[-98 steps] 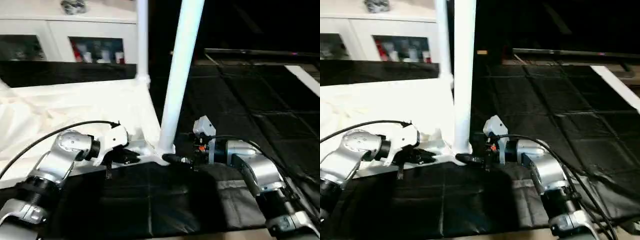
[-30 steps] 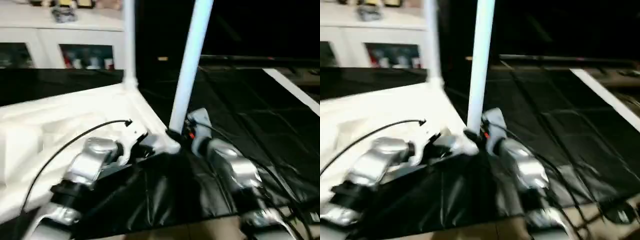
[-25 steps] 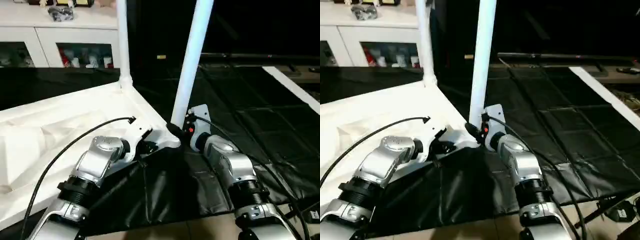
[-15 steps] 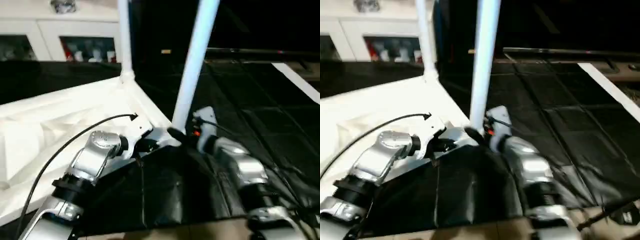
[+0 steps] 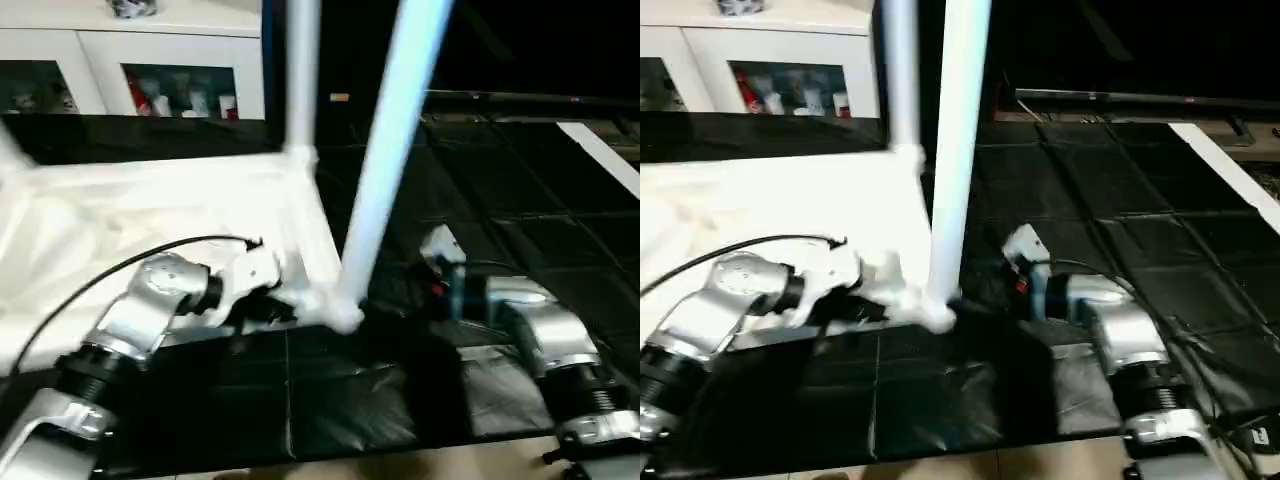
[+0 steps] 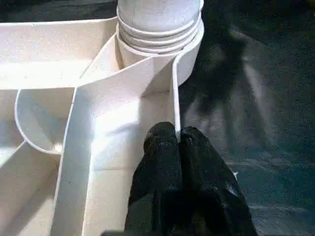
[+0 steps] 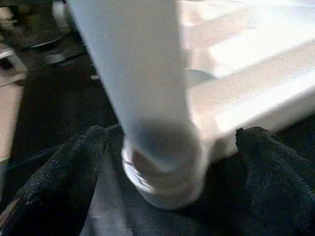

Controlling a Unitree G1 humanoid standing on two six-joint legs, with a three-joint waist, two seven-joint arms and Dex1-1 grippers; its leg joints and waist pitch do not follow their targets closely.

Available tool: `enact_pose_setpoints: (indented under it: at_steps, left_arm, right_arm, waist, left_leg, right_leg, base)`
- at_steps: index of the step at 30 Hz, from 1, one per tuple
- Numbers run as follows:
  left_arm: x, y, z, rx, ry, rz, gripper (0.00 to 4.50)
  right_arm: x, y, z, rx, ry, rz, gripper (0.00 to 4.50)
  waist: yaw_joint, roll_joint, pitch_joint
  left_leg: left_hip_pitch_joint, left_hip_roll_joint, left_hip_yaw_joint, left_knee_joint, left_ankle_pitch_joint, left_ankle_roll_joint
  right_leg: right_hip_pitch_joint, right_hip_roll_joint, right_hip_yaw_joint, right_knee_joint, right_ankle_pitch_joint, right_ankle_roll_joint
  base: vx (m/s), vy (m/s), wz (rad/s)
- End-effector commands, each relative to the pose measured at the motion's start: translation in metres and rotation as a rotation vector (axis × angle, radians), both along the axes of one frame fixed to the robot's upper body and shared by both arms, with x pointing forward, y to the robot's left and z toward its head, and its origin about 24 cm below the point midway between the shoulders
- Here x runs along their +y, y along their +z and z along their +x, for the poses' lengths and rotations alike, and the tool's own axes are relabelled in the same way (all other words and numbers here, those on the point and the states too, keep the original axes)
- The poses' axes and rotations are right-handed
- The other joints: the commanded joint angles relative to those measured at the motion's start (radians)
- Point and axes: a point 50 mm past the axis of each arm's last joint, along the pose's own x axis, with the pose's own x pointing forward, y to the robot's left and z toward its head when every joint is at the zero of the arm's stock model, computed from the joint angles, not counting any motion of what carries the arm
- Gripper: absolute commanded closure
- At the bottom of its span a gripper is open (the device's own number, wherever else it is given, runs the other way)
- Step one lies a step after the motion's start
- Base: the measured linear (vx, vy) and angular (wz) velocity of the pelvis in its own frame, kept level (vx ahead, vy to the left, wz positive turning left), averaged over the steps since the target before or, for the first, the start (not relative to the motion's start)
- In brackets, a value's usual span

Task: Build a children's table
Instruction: Rotate leg to tighten

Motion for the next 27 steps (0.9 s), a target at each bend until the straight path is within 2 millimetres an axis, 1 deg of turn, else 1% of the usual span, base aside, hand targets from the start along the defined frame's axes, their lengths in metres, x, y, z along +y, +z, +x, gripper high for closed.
enact_pose_setpoints:
  at_steps: [1, 3, 4, 6, 7, 8, 10, 11, 12, 13, 20, 22, 23, 24, 25, 26, 27]
  left_arm:
    - [-0.011, -0.008, -0.007, 0.045, -0.132, 0.048, 4.5]
    - [-0.012, -0.008, -0.007, 0.041, -0.144, 0.051, 4.5]
    - [-0.013, -0.008, -0.008, 0.041, -0.165, 0.056, 4.5]
    - [-0.013, -0.007, -0.008, 0.043, -0.176, 0.057, 4.5]
    - [-0.016, -0.008, -0.01, 0.045, -0.208, 0.056, 4.5]
    - [-0.017, -0.008, -0.011, 0.048, -0.222, 0.055, 4.5]
    - [-0.018, -0.008, -0.012, 0.048, -0.231, 0.054, 4.5]
    - [-0.018, -0.008, -0.012, 0.049, -0.236, 0.054, 4.5]
    - [-0.019, -0.009, -0.013, 0.05, -0.242, 0.054, 4.5]
    - [-0.019, -0.009, -0.013, 0.051, -0.249, 0.055, 4.5]
    - [-0.019, -0.01, -0.012, 0.05, -0.25, 0.055, 4.5]
    - [-0.018, -0.01, -0.012, 0.051, -0.25, 0.056, 4.5]
    - [-0.018, -0.01, -0.012, 0.051, -0.25, 0.057, 4.5]
    - [-0.018, -0.01, -0.012, 0.051, -0.25, 0.057, 4.5]
    - [-0.018, -0.01, -0.012, 0.051, -0.249, 0.057, 4.5]
    - [-0.018, -0.011, -0.012, 0.05, -0.246, 0.056, 4.5]
    - [-0.018, -0.011, -0.011, 0.049, -0.241, 0.054, 4.5]
  right_arm:
    - [0.007, 0.01, -0.002, -0.045, 0.134, -0.007, 0.08]
    - [0.009, 0.008, -0.004, -0.047, 0.161, -0.025, 0.08]
    - [0.011, 0.005, -0.004, -0.042, 0.195, -0.045, 0.34]
    - [0.011, 0.004, -0.005, -0.037, 0.209, -0.049, 0.42]
    - [0.014, 0.003, -0.004, -0.024, 0.231, -0.041, 0.47]
    - [0.015, 0.003, -0.003, -0.022, 0.242, -0.035, 0.59]
    - [0.016, 0.004, -0.003, -0.022, 0.248, -0.032, 0.84]
    - [0.017, 0.004, -0.002, -0.022, 0.253, -0.03, 0.84]
    - [0.017, 0.005, -0.001, -0.018, 0.26, -0.026, 0.93]
    - [0.017, 0.006, -0.001, -0.008, 0.273, -0.017, 1.04]
    - [0.015, 0.004, -0.003, 0.027, 0.315, -0.019, 1.67]
    - [0.014, 0.004, -0.003, 0.029, 0.314, -0.019, 1.74]
    - [0.014, 0.004, -0.003, 0.03, 0.314, -0.018, 1.91]
    - [0.014, 0.003, -0.003, 0.031, 0.314, -0.017, 1.91]
    - [0.015, 0.003, -0.003, 0.033, 0.315, -0.015, 2.09]
    - [0.015, 0.003, -0.003, 0.034, 0.315, -0.012, 2.14]
    - [0.015, 0.003, -0.004, 0.036, 0.314, -0.006, 2.14]
  waist:
    - [0.0, 0.006, -0.064]
    - [0.003, 0.005, -0.064]
    - [0.005, 0.003, -0.064]
    - [0.007, 0.004, -0.064]
    - [0.009, -0.002, -0.064]
    - [0.013, 0.0, -0.065]
    - [0.017, 0.002, -0.065]
    - [0.018, 0.001, -0.066]
    - [0.017, -0.002, -0.067]
    - [0.018, -0.003, -0.066]
    - [0.02, -0.003, -0.068]
    - [0.02, -0.003, -0.068]
    - [0.021, 0.0, -0.068]
    - [0.02, -0.002, -0.068]
    - [0.021, 0.001, -0.068]
    - [0.021, -0.001, -0.069]
    - [0.021, 0.002, -0.069]
  left_leg:
    - [-0.003, 0.024, 0.012, -0.056, -0.096, 0.065]
    - [-0.003, 0.025, 0.012, -0.055, -0.095, 0.065]
    - [-0.002, 0.024, 0.012, -0.055, -0.096, 0.062]
    - [-0.002, 0.025, 0.013, -0.055, -0.103, 0.059]
    - [-0.002, 0.025, 0.013, -0.055, -0.103, 0.056]
    - [-0.002, 0.025, 0.013, -0.055, -0.102, 0.055]
    - [0.0, 0.026, 0.013, -0.054, -0.094, 0.053]
    - [-0.001, 0.026, 0.013, -0.054, -0.088, 0.053]
    - [-0.002, 0.026, 0.014, -0.053, -0.085, 0.053]
    - [-0.002, 0.025, 0.014, -0.053, -0.083, 0.055]
    - [-0.004, 0.025, 0.013, -0.051, -0.076, 0.057]
    - [-0.003, 0.024, 0.014, -0.05, -0.071, 0.057]
    - [-0.003, 0.024, 0.014, -0.05, -0.072, 0.056]
    - [-0.003, 0.024, 0.014, -0.05, -0.074, 0.056]
    - [-0.002, 0.024, 0.013, -0.05, -0.079, 0.054]
    - [-0.003, 0.024, 0.014, -0.05, -0.078, 0.054]
    - [-0.002, 0.025, 0.013, -0.05, -0.08, 0.053]
  right_leg:
    - [0.064, -0.054, 0.056, -0.066, -0.055, -0.23]
    - [0.064, -0.054, 0.056, -0.064, -0.053, -0.233]
    - [0.063, -0.055, 0.056, -0.064, -0.065, -0.232]
    - [0.062, -0.056, 0.057, -0.066, -0.079, -0.229]
    - [0.063, -0.056, 0.058, -0.066, -0.087, -0.225]
    - [0.063, -0.056, 0.057, -0.066, -0.095, -0.225]
    - [0.06, -0.056, 0.058, -0.063, -0.083, -0.226]
    - [0.061, -0.056, 0.058, -0.061, -0.071, -0.228]
    - [0.062, -0.056, 0.058, -0.06, -0.065, -0.229]
    - [0.062, -0.055, 0.057, -0.059, -0.059, -0.231]
    - [0.064, -0.055, 0.057, -0.058, -0.059, -0.225]
    - [0.063, -0.055, 0.057, -0.058, -0.056, -0.225]
    - [0.063, -0.055, 0.057, -0.058, -0.057, -0.226]
    - [0.063, -0.055, 0.057, -0.058, -0.058, -0.225]
    - [0.063, -0.055, 0.057, -0.059, -0.063, -0.226]
    - [0.063, -0.054, 0.057, -0.058, -0.059, -0.226]
    - [0.062, -0.055, 0.057, -0.058, -0.06, -0.226]
  base:
    - [0.0, 0.0, 0.0]
    - [0.0, 0.0, 0.0]
    - [0.0, 0.0, 0.0]
    - [0.0, 0.0, 0.0]
    - [0.0, 0.0, 0.0]
    - [0.0, 0.0, 0.0]
    - [0.0, 0.0, 0.0]
    - [0.0, 0.0, 0.0]
    - [0.0, 0.0, 0.0]
    - [0.0, 0.0, 0.0]
    - [0.0, 0.0, 0.0]
    - [0.0, 0.0, 0.0]
    - [0.0, 0.0, 0.0]
    - [0.0, 0.0, 0.0]
    - [0.0, 0.0, 0.0]
    - [0.0, 0.0, 0.0]
    - [0.0, 0.0, 0.0]
